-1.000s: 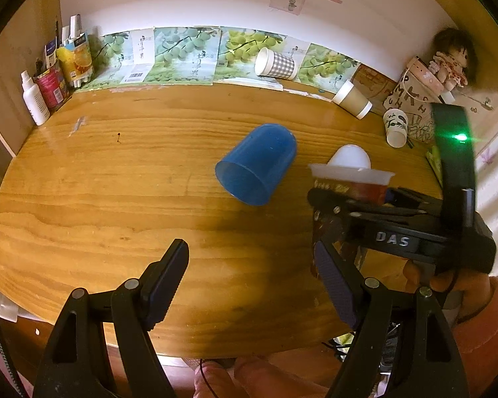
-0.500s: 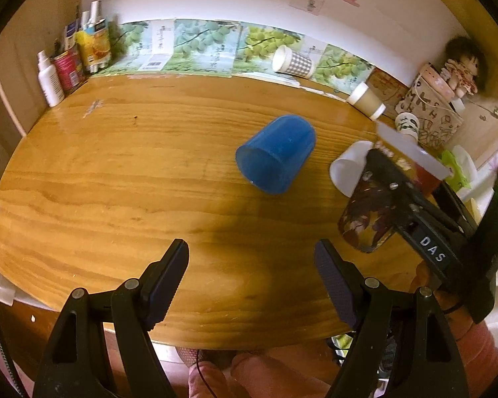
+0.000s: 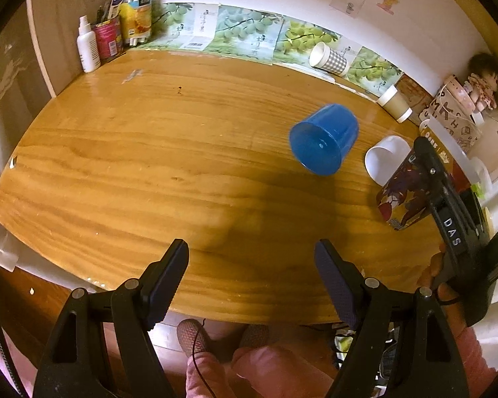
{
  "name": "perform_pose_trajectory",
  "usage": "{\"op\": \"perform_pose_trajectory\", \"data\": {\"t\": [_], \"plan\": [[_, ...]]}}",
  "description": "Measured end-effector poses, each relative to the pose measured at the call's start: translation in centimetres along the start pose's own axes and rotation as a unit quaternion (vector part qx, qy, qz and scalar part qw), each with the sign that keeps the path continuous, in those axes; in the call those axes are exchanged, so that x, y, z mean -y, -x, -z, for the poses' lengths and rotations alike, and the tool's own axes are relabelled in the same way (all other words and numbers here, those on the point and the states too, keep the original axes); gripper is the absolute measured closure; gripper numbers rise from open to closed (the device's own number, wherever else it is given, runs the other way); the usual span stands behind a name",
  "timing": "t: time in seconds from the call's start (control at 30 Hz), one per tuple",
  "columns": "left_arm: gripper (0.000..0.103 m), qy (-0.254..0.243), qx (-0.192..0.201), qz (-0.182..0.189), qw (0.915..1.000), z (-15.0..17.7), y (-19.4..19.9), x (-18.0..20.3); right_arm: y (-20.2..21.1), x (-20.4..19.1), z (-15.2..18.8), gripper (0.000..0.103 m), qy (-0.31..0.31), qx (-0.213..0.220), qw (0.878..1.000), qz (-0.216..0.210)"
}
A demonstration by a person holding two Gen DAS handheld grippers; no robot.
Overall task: Flip cup upright
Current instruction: 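Carry the upright cup with the right tool over the desk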
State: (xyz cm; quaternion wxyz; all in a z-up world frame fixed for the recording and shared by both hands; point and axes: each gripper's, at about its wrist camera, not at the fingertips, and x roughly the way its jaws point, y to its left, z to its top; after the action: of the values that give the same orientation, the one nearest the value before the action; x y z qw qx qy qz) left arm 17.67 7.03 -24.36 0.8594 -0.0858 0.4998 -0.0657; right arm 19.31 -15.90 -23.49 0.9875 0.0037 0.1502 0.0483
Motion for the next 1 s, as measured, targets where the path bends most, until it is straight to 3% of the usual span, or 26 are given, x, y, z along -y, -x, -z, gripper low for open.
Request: {"op": "perform_pose_trajectory", "data": {"t": [1.0], "plan": [[0.022, -0.031, 0.012, 0.024, 0.9992, -1.5, 1.2, 0.0, -0.5, -1.8, 2.7, 0.025, 0.015, -0.023, 1.0, 0.008]]}}
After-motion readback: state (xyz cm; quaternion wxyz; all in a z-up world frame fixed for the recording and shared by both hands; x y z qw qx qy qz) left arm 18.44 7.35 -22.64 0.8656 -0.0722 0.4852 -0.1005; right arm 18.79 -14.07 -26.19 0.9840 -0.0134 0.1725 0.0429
